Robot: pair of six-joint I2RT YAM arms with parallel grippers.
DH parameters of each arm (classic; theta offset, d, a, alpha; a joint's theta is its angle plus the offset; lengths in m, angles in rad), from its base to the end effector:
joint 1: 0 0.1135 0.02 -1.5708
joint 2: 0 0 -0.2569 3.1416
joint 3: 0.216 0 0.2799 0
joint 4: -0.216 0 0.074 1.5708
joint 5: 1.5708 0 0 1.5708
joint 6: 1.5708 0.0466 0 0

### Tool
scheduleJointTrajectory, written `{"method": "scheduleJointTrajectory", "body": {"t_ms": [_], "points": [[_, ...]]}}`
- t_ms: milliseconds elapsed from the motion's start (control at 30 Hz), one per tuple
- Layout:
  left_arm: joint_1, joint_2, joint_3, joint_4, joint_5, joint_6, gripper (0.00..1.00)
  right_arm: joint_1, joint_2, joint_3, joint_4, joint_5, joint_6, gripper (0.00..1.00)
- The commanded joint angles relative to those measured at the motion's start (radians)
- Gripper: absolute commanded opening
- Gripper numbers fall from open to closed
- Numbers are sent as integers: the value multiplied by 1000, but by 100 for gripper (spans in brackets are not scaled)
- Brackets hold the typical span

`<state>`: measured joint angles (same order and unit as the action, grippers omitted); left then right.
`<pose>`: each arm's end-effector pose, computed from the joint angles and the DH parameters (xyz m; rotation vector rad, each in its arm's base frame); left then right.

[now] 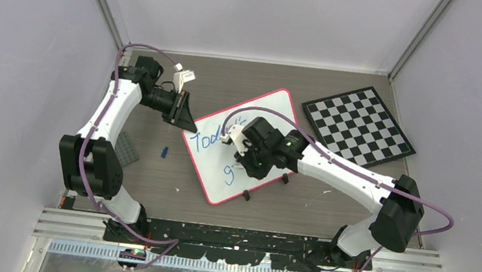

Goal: Write a sentence on the whiteboard

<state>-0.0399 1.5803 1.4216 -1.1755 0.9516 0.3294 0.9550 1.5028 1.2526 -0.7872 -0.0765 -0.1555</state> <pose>0.3238 -0.0509 0.2882 0.6117 2.4380 -1.2362 0.1955 0.2825 0.2565 -1.4229 2.2410 0.3758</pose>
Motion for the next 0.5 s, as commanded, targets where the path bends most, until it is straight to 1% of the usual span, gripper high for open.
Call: {"method": "scheduleJointTrajectory", "body": {"t_ms": [0,467], "points": [[-5,0,22,0,-59,-9,0,-15,-22,-7,7,37,-8,0],[-5,4,25,-2,-60,-10,0,-30,-31,-8,-7,41,-15,0]]}}
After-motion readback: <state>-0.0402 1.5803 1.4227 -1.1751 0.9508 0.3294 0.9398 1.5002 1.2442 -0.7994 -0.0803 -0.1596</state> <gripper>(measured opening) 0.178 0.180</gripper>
